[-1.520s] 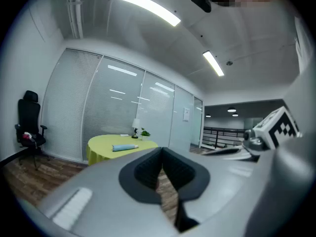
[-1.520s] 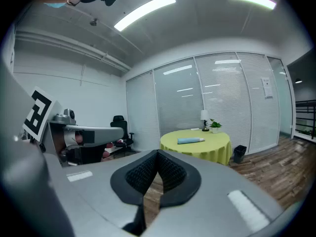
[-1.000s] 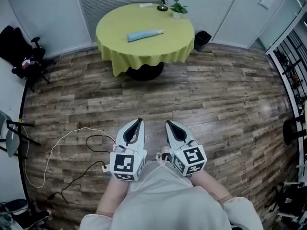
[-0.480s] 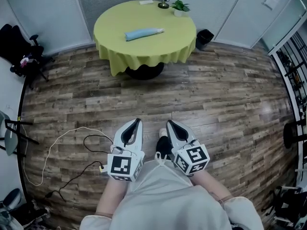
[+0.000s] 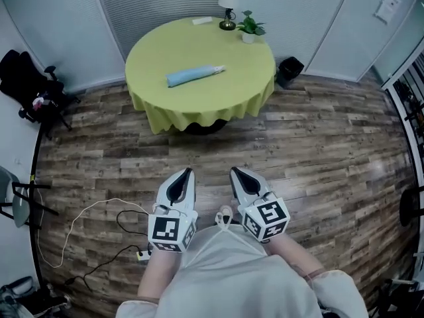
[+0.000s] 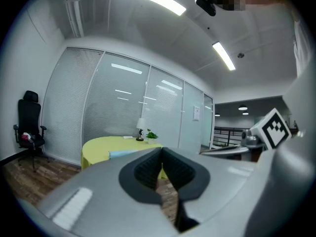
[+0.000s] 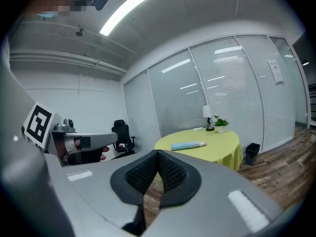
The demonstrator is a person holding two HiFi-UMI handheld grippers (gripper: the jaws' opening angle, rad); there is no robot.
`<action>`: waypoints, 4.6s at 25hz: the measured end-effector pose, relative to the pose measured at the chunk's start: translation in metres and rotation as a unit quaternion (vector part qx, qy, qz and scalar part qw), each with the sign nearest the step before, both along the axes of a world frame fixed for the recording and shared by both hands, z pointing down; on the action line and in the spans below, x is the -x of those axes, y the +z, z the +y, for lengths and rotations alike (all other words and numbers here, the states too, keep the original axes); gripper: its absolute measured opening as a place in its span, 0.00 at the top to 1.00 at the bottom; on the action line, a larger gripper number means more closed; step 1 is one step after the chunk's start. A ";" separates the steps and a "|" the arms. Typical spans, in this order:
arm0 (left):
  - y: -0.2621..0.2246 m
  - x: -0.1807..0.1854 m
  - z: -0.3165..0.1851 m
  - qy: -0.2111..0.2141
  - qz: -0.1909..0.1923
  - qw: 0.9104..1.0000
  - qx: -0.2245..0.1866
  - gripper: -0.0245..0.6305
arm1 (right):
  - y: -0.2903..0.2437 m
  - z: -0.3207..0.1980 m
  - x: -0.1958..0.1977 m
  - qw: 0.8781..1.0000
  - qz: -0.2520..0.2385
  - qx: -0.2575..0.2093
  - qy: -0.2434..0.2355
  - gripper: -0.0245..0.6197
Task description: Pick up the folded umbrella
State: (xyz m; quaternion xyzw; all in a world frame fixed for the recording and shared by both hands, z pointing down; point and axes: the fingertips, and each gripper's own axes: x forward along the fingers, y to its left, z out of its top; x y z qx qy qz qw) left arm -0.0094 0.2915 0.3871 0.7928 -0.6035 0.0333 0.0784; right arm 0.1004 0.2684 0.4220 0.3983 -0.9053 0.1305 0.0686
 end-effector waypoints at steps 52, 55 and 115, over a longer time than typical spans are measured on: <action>0.119 0.166 -0.566 0.097 -0.035 0.988 0.112 0.95 | 0.076 -0.539 0.162 0.994 0.053 0.084 0.049 0.96; 0.144 0.163 -0.581 0.110 -0.064 0.981 0.144 0.95 | 0.085 -0.553 0.164 0.994 0.057 0.090 0.040 0.96; 0.329 0.106 -0.618 0.301 -0.443 0.759 0.370 0.51 | 0.117 -0.615 0.058 0.988 0.053 0.138 0.051 0.96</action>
